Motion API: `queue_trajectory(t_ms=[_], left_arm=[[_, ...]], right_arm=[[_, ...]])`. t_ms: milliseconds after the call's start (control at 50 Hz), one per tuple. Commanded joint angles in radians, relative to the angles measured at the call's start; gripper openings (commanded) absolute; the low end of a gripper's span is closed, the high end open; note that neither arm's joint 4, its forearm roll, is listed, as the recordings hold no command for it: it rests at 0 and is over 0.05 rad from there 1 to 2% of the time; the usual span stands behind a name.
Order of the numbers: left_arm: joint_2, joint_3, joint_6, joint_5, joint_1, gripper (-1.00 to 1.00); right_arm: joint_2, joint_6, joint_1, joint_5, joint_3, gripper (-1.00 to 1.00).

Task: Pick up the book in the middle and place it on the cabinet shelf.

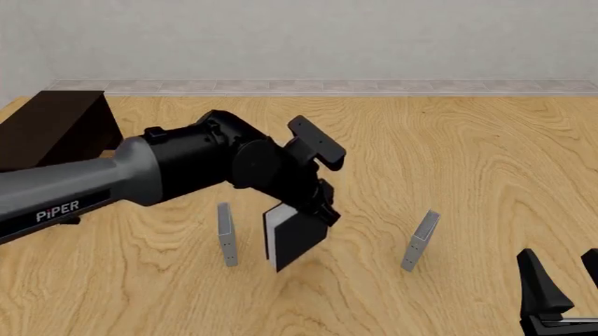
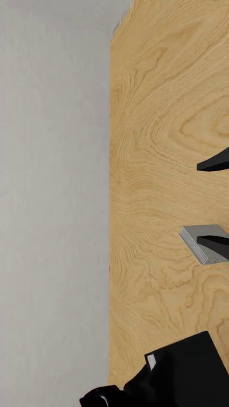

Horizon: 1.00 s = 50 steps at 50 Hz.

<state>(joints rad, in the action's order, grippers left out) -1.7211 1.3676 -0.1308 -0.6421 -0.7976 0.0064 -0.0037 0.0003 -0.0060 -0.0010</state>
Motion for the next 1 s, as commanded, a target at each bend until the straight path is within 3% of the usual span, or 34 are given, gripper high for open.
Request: queue_trajectory(t_ms=[20, 240, 340, 480, 580, 820, 900, 1000], left_arm=[[0.038, 0.049, -0.043, -0.039, 0.011, -1.00], [0.083, 0.105, -0.098, -0.076, 0.031, -1.00], [0.100, 0.136, -0.174, -0.077, 0.072, -1.00], [0.155, 0.157, -0.196, -0.090, 0.100, -1.00], [0.188, 0.160, -0.244, -0.101, 0.115, -1.00], [0.268, 0.144, -0.269, -0.108, 0.142, -1.00], [0.284, 0.137, -0.333, -0.092, 0.179, -1.00], [0.309, 0.149, -0.336, -0.097, 0.192, -1.00]], right_arm=[[0.000, 0.000, 0.000, 0.000, 0.000, 1.00], [0.000, 0.000, 0.000, 0.000, 0.000, 1.00], [0.000, 0.000, 0.000, 0.000, 0.000, 1.00], [0.000, 0.000, 0.000, 0.000, 0.000, 1.00], [0.000, 0.000, 0.000, 0.000, 0.000, 1.00], [0.000, 0.000, 0.000, 0.000, 0.000, 1.00], [0.000, 0.000, 0.000, 0.000, 0.000, 1.00], [0.000, 0.000, 0.000, 0.000, 0.000, 1.00]])
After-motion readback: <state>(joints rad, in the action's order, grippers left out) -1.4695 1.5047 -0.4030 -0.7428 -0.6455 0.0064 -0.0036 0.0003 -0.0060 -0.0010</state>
